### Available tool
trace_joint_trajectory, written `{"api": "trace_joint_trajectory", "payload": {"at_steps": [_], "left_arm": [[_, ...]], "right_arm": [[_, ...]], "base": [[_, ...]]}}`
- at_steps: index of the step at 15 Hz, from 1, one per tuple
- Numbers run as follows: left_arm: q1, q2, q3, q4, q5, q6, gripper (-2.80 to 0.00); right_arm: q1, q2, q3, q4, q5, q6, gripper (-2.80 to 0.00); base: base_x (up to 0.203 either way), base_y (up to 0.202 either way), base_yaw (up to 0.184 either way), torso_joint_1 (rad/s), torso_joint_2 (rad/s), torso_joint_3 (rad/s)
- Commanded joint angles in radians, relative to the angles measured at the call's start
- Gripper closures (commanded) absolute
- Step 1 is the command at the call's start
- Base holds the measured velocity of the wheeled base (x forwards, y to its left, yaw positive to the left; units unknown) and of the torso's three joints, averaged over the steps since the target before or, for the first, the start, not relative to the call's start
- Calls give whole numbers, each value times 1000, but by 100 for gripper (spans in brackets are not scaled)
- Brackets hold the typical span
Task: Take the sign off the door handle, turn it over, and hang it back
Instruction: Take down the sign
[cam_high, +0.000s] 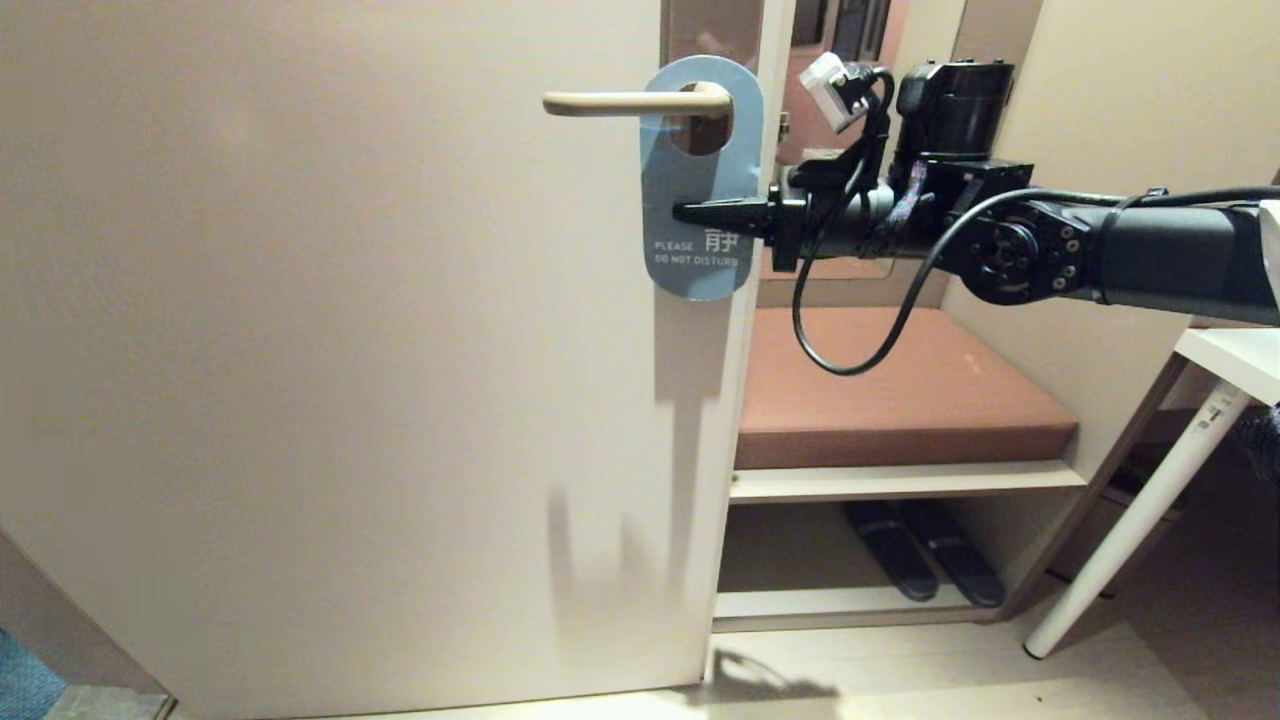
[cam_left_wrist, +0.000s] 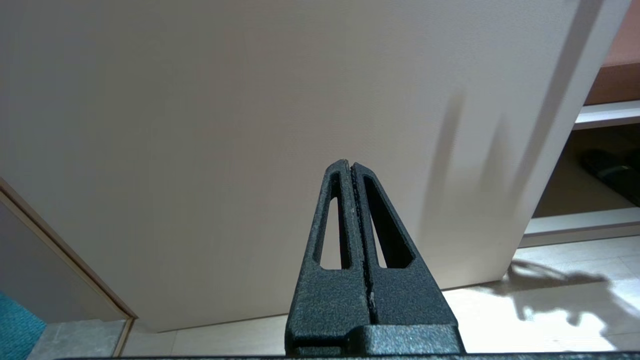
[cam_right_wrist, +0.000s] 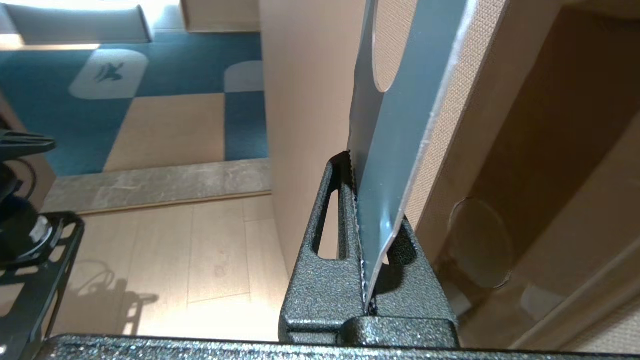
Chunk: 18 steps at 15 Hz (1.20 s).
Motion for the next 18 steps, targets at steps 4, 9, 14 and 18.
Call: {"api": "trace_joint_trajectory", "payload": {"at_steps": [4, 9, 14, 18], "left_arm": [[0, 0, 0, 0, 0, 0, 0], [0, 1, 0, 0, 0, 0, 0], [0, 2, 0, 0, 0, 0, 0], [0, 2, 0, 0, 0, 0, 0]], "right_arm": [[27, -51, 58, -2, -110, -2, 0], [61, -83, 100, -2, -251, -7, 0], [111, -100, 103, -2, -436, -7, 0], [153, -134, 148, -2, -571, -7, 0]], "base": [[0, 0, 0, 0, 0, 0], [0, 0, 0, 0, 0, 0], [0, 0, 0, 0, 0, 0], [0, 0, 0, 0, 0, 0]]}}
